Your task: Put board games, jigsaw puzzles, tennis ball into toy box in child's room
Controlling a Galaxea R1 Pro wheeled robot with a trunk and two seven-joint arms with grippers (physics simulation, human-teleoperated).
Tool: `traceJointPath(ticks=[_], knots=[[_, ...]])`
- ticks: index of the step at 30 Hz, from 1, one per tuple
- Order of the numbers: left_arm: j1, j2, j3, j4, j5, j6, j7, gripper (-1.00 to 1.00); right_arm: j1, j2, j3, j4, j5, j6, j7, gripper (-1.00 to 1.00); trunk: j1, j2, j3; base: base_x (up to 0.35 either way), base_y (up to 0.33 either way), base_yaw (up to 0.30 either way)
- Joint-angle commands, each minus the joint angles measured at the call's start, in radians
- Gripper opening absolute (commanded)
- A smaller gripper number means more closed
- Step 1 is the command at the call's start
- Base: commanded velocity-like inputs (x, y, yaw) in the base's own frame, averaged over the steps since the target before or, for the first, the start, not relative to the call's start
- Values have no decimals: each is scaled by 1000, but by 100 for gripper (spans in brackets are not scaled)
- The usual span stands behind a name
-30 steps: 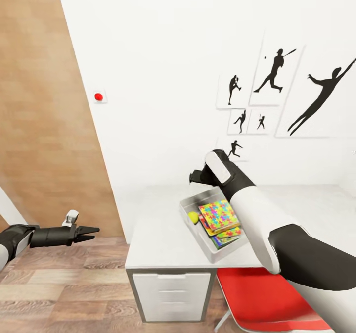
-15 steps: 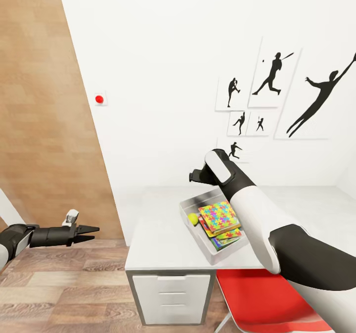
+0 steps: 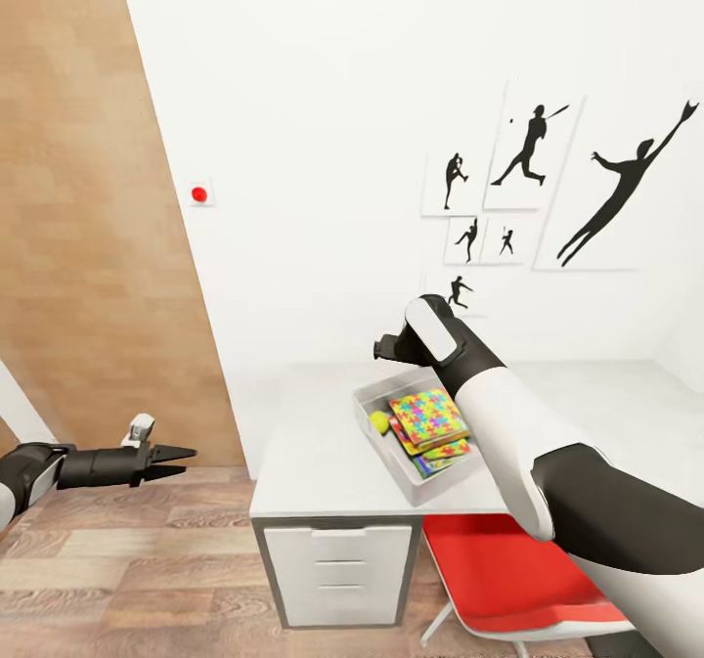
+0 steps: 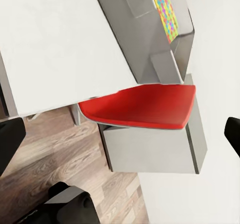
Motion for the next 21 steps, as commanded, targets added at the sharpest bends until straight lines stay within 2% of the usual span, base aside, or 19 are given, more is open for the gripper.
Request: traceJointPath(ticks=[1, 7, 14, 21], knots=[[-1, 1, -9, -1, 7, 10, -4, 100, -1, 0, 2, 0, -9, 1, -10, 100, 1, -2, -3, -13, 0, -108], [-1, 1, -9, -1, 7, 10, -5, 100, -1, 0, 2, 1, -11, 0, -10, 100, 1, -2, -9, -41, 0, -166], [-1, 2, -9, -1, 7, 7, -6, 100, -1, 0, 2, 2, -12, 0, -10, 100, 1, -2, -17, -237, 0, -194], [-1, 6, -9, -2, 7, 2, -7, 100, -1, 0, 2, 4, -12, 0, -10, 100, 1, -2, -25, -87, 0, -199]])
